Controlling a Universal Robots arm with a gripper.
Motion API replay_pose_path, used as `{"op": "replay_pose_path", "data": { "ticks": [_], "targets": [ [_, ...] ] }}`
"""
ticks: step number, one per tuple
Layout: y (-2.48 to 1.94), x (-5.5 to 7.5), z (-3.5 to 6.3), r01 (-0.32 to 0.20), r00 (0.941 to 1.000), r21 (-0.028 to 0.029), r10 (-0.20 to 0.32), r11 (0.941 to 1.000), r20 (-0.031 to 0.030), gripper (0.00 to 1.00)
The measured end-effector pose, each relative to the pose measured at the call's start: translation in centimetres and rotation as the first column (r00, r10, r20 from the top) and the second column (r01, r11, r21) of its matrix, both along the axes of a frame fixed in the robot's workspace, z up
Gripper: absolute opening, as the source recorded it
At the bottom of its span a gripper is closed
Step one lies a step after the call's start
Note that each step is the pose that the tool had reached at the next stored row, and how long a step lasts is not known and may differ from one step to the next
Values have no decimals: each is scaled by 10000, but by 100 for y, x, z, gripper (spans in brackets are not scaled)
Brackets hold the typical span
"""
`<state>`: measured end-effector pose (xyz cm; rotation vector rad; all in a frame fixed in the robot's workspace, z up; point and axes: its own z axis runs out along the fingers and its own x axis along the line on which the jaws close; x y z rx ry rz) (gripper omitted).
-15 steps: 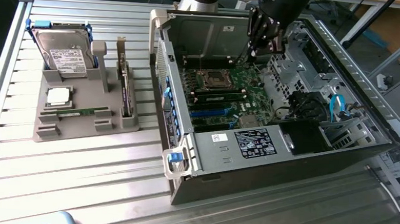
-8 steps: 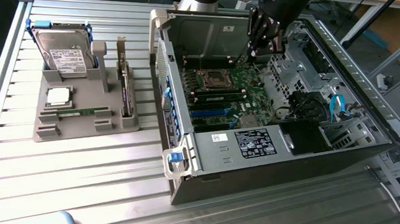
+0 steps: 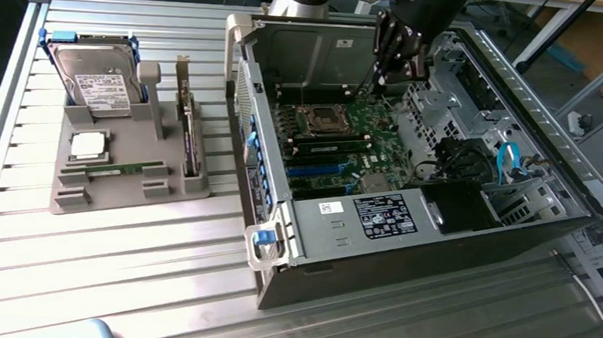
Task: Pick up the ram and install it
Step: 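Press down the ram until it locks into place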
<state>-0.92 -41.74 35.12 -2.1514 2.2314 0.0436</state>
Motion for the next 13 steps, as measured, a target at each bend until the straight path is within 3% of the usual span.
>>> {"op": "replay_pose_path", "data": {
  "ticks": [7,13],
  "targets": [
    [0,0,1,917,9958,-2,-917,9958,1,11],
    [0,0,0,1883,9821,0,-1883,9821,1,11]
  ]
}}
